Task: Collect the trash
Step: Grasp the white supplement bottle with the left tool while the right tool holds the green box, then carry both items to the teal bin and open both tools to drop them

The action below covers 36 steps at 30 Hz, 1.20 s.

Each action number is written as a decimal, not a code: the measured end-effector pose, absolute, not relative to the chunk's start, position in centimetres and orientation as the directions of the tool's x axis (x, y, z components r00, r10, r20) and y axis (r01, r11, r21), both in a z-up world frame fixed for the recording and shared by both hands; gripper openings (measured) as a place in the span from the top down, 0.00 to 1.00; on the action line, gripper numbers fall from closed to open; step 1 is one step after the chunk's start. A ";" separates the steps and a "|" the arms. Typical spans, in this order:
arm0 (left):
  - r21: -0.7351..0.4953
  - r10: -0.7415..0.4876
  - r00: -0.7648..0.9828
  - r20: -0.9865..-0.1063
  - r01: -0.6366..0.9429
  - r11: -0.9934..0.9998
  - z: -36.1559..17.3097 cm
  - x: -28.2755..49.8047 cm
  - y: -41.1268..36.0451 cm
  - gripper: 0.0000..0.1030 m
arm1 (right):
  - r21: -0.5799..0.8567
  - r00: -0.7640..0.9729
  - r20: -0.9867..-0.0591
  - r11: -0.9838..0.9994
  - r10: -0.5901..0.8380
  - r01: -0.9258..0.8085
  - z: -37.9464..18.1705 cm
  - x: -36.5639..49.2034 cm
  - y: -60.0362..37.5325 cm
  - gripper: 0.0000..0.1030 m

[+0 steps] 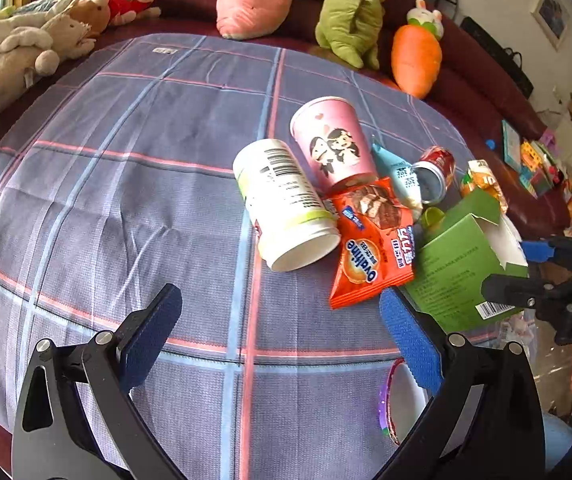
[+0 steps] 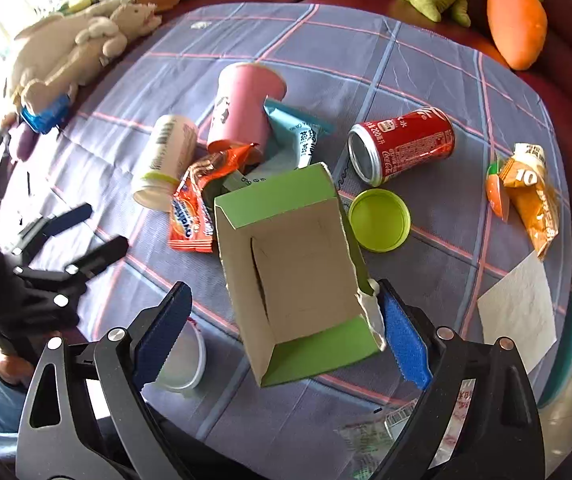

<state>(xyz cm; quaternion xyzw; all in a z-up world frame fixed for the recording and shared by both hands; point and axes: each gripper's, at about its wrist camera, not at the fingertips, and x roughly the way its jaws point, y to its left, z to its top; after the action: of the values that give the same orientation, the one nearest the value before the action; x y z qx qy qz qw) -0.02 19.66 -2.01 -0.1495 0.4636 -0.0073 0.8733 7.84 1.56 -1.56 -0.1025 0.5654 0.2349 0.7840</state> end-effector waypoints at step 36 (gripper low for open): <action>-0.182 -0.061 0.460 -0.886 -0.224 0.957 -4.5 8.3 19.7 0.46 | 0.201 0.394 -0.865 0.934 0.311 -0.295 2.3 12.5 -7.5 0.49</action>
<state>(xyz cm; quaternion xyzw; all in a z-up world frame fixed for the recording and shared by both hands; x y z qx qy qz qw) 8.27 19.71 -4.48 -0.1375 0.5176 0.0485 0.8431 12.53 -7.46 2.27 0.0073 0.5195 0.1815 0.8349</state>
